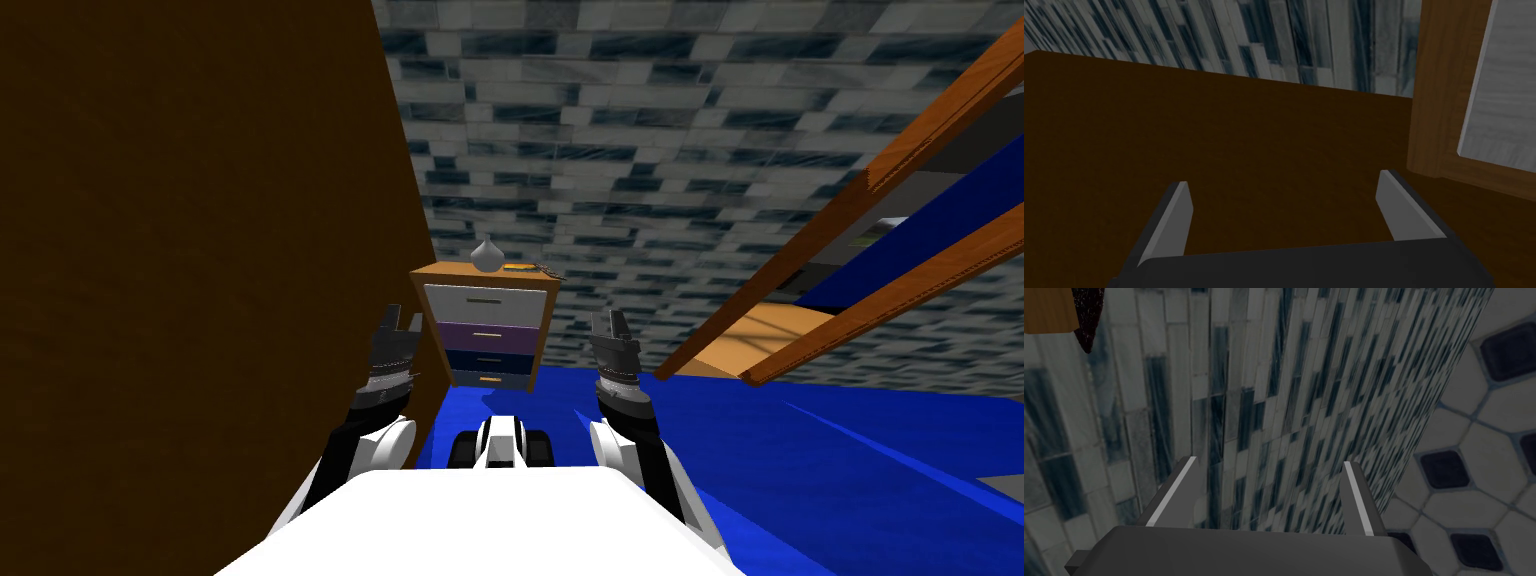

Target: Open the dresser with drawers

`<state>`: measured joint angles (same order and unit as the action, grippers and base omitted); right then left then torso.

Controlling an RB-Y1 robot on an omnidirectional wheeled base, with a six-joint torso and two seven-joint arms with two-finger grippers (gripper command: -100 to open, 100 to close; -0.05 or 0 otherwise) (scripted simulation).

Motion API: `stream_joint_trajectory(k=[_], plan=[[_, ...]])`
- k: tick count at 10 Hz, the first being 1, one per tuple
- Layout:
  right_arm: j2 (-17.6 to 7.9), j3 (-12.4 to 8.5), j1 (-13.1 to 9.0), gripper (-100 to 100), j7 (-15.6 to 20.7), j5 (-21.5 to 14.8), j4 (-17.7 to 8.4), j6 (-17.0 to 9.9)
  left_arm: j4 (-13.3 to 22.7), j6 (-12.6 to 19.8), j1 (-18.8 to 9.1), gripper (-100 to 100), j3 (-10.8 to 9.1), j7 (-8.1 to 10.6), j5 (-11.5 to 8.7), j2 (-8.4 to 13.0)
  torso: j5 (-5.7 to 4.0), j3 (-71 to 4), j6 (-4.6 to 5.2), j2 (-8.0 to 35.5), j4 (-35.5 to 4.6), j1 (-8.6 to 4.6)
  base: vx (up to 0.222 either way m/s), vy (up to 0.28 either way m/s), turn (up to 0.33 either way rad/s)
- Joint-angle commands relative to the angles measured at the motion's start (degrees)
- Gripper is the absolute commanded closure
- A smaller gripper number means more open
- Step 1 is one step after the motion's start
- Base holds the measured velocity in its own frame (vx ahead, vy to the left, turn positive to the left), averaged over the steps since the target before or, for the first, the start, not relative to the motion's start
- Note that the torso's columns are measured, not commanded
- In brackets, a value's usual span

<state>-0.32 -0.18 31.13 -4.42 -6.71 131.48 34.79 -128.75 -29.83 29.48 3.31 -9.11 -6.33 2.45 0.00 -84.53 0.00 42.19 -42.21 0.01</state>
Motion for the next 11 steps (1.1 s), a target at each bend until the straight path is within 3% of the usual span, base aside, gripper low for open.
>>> stream_joint_trajectory(k=[1,4,11], plan=[[0.0,0.0,0.0,0,0.0,0.0,0.0,0.0,-0.1,2.1,-0.1,-100,0.27,0.07,0.1,3.4,0.00,-0.1,0.00,0.0,0.0,-0.01,0.028,0.006,-0.021],[0.0,0.0,0.0,0,0.0,0.0,0.0,0.0,0.0,6.2,-0.2,-100,0.76,0.26,0.3,6.2,0.00,-0.1,0.00,0.1,-0.1,0.00,0.041,0.006,-0.037],[0.0,0.0,0.0,0,0.0,0.0,0.0,0.0,-0.1,13.7,-0.5,-100,1.65,0.60,0.6,7.3,-0.01,0.0,0.00,0.1,-0.1,-0.02,0.038,0.005,-0.028]])
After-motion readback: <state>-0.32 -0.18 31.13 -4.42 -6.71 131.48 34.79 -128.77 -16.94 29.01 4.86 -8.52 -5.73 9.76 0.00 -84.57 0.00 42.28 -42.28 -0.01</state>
